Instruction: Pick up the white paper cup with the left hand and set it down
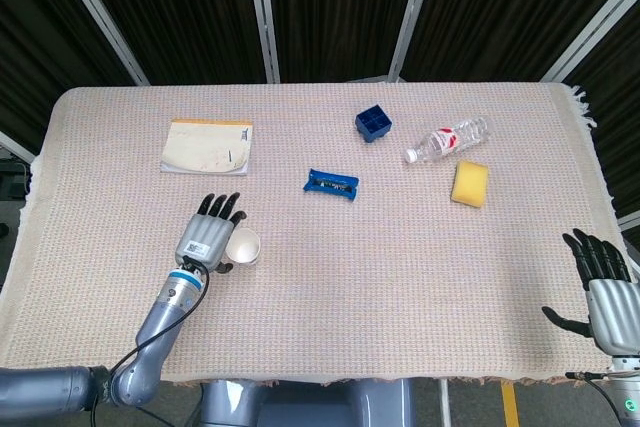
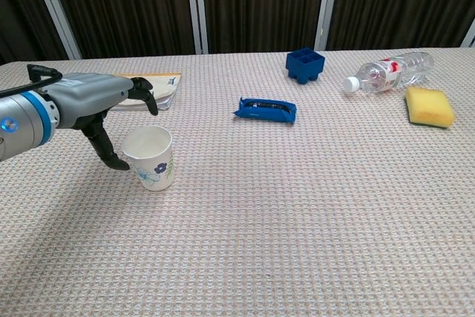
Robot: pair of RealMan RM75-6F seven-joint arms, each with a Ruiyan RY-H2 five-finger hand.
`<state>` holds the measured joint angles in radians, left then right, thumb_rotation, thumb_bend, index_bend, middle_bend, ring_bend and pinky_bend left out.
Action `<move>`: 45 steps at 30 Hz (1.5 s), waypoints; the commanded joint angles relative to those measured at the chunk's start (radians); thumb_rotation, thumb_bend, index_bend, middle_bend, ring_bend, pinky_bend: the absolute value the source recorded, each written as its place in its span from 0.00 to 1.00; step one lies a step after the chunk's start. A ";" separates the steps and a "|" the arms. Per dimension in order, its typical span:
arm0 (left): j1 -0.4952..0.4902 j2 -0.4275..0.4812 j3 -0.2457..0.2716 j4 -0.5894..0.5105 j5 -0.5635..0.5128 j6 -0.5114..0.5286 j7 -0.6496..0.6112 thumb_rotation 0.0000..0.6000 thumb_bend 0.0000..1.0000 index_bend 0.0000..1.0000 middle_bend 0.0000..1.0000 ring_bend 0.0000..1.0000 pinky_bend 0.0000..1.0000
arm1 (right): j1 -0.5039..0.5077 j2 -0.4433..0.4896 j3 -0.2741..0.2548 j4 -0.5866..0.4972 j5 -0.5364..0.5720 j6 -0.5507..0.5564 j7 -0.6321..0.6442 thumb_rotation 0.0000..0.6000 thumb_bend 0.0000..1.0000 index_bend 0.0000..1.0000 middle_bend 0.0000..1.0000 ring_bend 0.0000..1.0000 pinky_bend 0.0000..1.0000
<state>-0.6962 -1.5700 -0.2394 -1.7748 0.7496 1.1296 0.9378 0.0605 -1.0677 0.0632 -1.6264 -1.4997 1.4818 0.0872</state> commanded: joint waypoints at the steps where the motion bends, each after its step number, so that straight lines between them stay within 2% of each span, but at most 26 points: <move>1: -0.018 -0.017 0.001 0.021 -0.023 -0.003 -0.005 1.00 0.00 0.25 0.00 0.00 0.00 | 0.000 0.000 0.000 0.001 0.000 -0.001 0.000 1.00 0.00 0.00 0.00 0.00 0.00; 5: -0.038 -0.031 0.006 0.047 -0.051 -0.013 -0.023 1.00 0.01 0.29 0.00 0.00 0.00 | 0.000 0.000 0.000 0.002 0.001 -0.002 0.000 1.00 0.00 0.00 0.00 0.00 0.00; 8: -0.047 -0.038 0.013 0.064 -0.057 -0.021 -0.044 1.00 0.07 0.32 0.00 0.00 0.00 | 0.001 0.000 -0.001 0.001 -0.001 -0.003 -0.003 1.00 0.00 0.00 0.00 0.00 0.00; 12: -0.049 -0.040 0.019 0.075 -0.040 -0.025 -0.095 1.00 0.13 0.36 0.00 0.00 0.00 | 0.003 -0.002 -0.003 0.000 -0.002 -0.006 -0.010 1.00 0.00 0.00 0.00 0.00 0.00; 18: -0.038 -0.029 0.030 0.067 0.011 -0.027 -0.189 1.00 0.14 0.41 0.00 0.00 0.00 | 0.003 -0.002 -0.003 -0.003 -0.001 -0.007 -0.015 1.00 0.00 0.00 0.00 0.00 0.00; 27: 0.000 -0.035 0.049 0.093 0.130 -0.050 -0.389 1.00 0.15 0.42 0.00 0.00 0.00 | 0.001 -0.003 -0.002 -0.001 0.000 -0.003 -0.014 1.00 0.00 0.00 0.00 0.00 0.00; 33: 0.034 -0.055 0.083 0.191 0.229 -0.073 -0.541 1.00 0.15 0.42 0.00 0.00 0.00 | 0.001 -0.003 -0.003 -0.002 -0.001 -0.004 -0.015 1.00 0.00 0.00 0.00 0.00 0.00; 37: 0.054 -0.034 0.117 0.241 0.236 -0.099 -0.570 1.00 0.15 0.42 0.00 0.00 0.00 | 0.002 -0.003 -0.003 -0.004 0.001 -0.007 -0.018 1.00 0.00 0.00 0.00 0.00 0.00; 45: 0.090 0.039 0.143 0.251 0.242 -0.105 -0.602 1.00 0.15 0.41 0.00 0.00 0.00 | 0.004 -0.005 -0.006 -0.007 -0.005 -0.010 -0.024 1.00 0.00 0.00 0.00 0.00 0.00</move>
<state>-0.6159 -1.5459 -0.1029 -1.5257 0.9897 1.0267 0.3459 0.0640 -1.0723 0.0571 -1.6333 -1.5042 1.4717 0.0634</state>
